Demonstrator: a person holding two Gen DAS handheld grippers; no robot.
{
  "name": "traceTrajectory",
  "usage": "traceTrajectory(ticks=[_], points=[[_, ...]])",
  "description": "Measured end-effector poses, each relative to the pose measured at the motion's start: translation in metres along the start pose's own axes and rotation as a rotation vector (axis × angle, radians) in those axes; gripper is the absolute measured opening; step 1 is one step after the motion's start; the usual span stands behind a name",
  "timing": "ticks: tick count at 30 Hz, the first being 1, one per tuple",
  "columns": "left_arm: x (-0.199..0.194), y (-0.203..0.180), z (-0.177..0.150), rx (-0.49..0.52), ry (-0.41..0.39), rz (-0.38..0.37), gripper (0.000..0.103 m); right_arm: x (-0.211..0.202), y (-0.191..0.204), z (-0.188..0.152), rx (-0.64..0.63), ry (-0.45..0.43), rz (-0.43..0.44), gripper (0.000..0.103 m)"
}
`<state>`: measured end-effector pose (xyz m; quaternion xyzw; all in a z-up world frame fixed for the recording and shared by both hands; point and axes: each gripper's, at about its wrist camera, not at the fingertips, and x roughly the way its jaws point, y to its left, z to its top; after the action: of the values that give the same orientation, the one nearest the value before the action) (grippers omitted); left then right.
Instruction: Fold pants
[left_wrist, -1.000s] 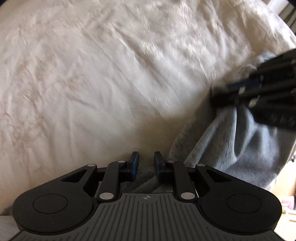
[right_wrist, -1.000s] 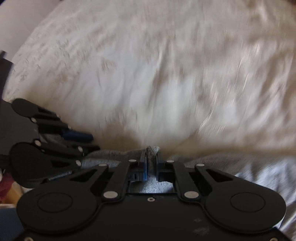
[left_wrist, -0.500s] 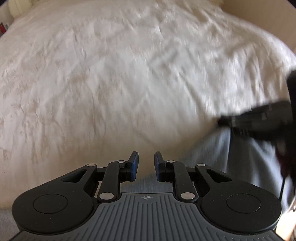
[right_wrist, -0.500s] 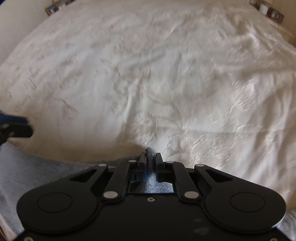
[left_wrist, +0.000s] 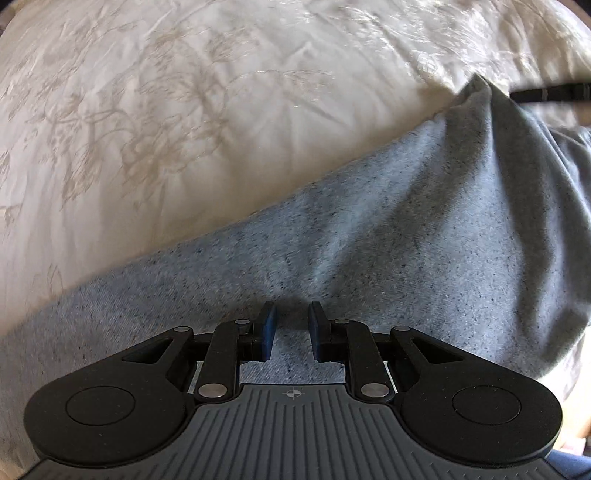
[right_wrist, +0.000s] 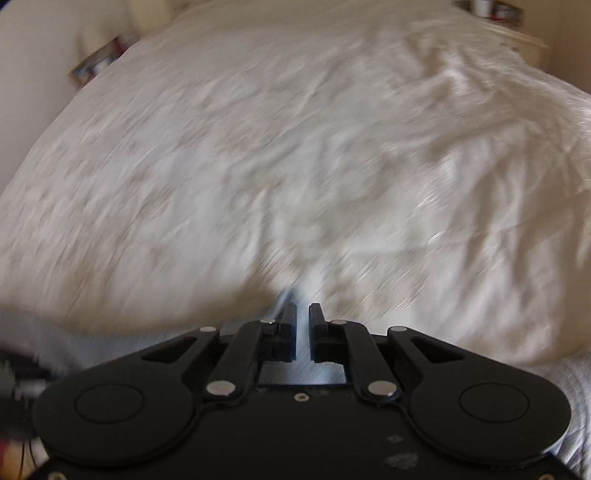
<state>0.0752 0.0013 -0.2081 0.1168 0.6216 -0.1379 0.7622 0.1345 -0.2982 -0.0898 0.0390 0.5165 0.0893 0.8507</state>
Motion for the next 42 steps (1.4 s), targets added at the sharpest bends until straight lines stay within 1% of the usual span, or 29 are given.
traceTrajectory(ticks=[2,4,6,8,10,12,14,17,19,21,23,24,25,27,28,29,31,33,37,38,40,42], points=[[-0.003,0.006,0.0,-0.027,-0.005,0.009,0.019,0.017,0.009,-0.005,-0.028,0.049,-0.012,0.008],[-0.007,0.011,-0.001,-0.043,-0.018,0.029,0.019,0.041,0.016,-0.006,-0.051,0.081,-0.021,0.008],[-0.013,0.02,-0.003,-0.062,-0.04,0.053,0.019,0.06,0.016,0.001,-0.028,0.071,-0.032,0.008],[-0.02,0.031,-0.005,-0.092,-0.065,0.079,0.019,0.067,0.011,0.01,0.028,0.039,-0.055,0.008],[-0.024,0.047,-0.009,-0.14,-0.077,0.114,0.019,0.058,0.013,0.019,0.057,-0.005,-0.078,0.008],[-0.02,0.061,-0.013,-0.203,-0.046,0.152,0.019,0.042,0.019,0.022,0.042,-0.057,-0.071,0.01],[-0.013,0.083,-0.022,-0.285,-0.007,0.184,0.019,0.025,0.028,0.018,0.007,-0.082,-0.037,0.011],[-0.004,0.115,-0.043,-0.383,0.066,0.229,0.019,0.006,0.049,-0.002,-0.053,-0.076,0.014,0.011],[-0.004,0.129,-0.054,-0.419,0.077,0.245,0.02,0.005,0.056,-0.014,-0.078,-0.042,0.03,0.011],[-0.005,0.136,-0.06,-0.424,0.085,0.257,0.02,0.014,0.059,-0.027,-0.081,-0.002,0.009,0.011],[-0.009,0.138,-0.064,-0.406,0.089,0.267,0.02,0.031,0.052,-0.036,-0.045,0.062,-0.065,0.011],[-0.01,0.137,-0.063,-0.389,0.086,0.267,0.02,0.036,0.047,-0.038,-0.013,0.079,-0.091,0.011],[-0.013,0.134,-0.061,-0.366,0.079,0.269,0.02,0.033,0.044,-0.039,0.033,0.073,-0.095,0.01],[-0.021,0.127,-0.054,-0.321,0.048,0.245,0.02,0.019,0.042,-0.039,0.083,0.044,-0.112,0.012],[-0.027,0.124,-0.053,-0.302,0.03,0.223,0.02,0.006,0.042,-0.04,0.099,0.015,-0.12,0.016],[-0.032,0.117,-0.052,-0.276,0.008,0.195,0.02,-0.006,0.041,-0.042,0.117,-0.009,-0.13,0.023],[-0.044,0.098,-0.045,-0.202,-0.043,0.138,0.02,-0.032,0.034,-0.049,0.168,-0.053,-0.17,0.03],[-0.052,0.076,-0.035,-0.12,-0.087,0.072,0.02,-0.053,0.022,-0.058,0.233,-0.085,-0.222,0.03],[-0.057,0.022,-0.009,0.022,-0.132,-0.072,0.02,-0.1,-0.003,-0.087,0.338,-0.118,-0.355,0.035],[-0.055,0.008,-0.006,0.05,-0.139,-0.1,0.02,-0.11,-0.013,-0.093,0.357,-0.124,-0.385,0.036],[-0.052,-0.023,0.004,0.108,-0.154,-0.137,0.02,-0.127,-0.027,-0.106,0.401,-0.133,-0.437,0.038],[-0.047,-0.049,0.012,0.15,-0.162,-0.15,0.02,-0.141,-0.044,-0.121,0.452,-0.129,-0.473,0.044]])
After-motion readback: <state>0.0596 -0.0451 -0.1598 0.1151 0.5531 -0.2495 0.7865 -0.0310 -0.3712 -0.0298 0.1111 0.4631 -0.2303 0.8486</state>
